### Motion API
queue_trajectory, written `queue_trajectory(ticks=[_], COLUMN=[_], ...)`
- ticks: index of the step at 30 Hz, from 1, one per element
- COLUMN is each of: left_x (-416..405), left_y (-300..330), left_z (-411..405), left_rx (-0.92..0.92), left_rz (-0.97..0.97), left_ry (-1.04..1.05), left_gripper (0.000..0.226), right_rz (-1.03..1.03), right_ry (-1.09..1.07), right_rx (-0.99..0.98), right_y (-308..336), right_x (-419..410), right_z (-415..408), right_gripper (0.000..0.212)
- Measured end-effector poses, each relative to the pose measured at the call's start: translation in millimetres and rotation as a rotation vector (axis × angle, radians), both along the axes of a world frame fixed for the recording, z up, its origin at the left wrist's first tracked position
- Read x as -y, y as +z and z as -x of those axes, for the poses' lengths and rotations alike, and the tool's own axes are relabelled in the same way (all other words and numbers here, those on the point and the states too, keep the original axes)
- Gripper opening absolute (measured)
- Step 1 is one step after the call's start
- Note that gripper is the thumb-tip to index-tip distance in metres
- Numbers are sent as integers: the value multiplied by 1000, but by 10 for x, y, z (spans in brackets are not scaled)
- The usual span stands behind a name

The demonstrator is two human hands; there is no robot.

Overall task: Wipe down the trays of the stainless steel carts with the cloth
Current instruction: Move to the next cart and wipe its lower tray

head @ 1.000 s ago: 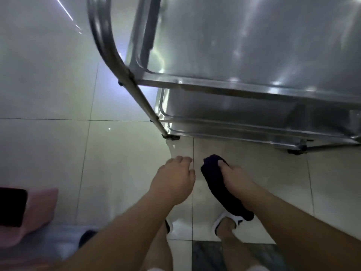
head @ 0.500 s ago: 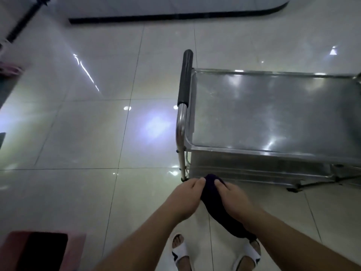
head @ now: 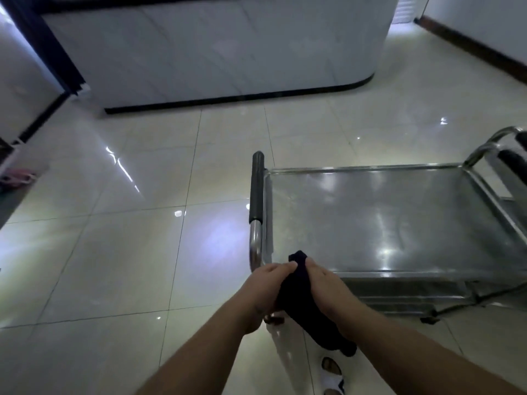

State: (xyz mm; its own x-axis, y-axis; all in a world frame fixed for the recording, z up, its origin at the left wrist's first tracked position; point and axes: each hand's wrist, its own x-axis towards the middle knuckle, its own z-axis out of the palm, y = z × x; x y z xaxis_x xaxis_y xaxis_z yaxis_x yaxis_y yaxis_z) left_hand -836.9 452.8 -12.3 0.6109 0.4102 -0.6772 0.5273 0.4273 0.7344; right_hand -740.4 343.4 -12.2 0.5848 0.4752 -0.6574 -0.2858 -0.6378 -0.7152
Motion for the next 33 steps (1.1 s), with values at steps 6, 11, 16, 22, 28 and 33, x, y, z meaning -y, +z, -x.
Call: queue_trajectory(ticks=[6,11,16,22,28,33], left_x=[-162,-247,-415,-922,-1551,-1797], left_y=[154,241,282,178,-59,-374], left_z=[-481,-731,-808,-762,-636,-545], left_rx=[-76,-31,34,168,146,101], left_rz=[-272,-247,-133,66,47,46], left_ry=[8,90,216,288,255,361], left_gripper=[18,12,12,18,15,15], right_rz=[-111,-153,-88,-162,-324,-258], right_ry=[-32,-35,-45,-195,-330,-221], right_rx=[-285,-298,-316,-688,-441,-32], right_y=[233,231,74,-186,-328,-390], right_x=[-98,-189,-399,-647,-1146,-1503], right_z=[-504,-945,-1163,-1047,-940,-1062], right_gripper=[57,50,52,68,35,46])
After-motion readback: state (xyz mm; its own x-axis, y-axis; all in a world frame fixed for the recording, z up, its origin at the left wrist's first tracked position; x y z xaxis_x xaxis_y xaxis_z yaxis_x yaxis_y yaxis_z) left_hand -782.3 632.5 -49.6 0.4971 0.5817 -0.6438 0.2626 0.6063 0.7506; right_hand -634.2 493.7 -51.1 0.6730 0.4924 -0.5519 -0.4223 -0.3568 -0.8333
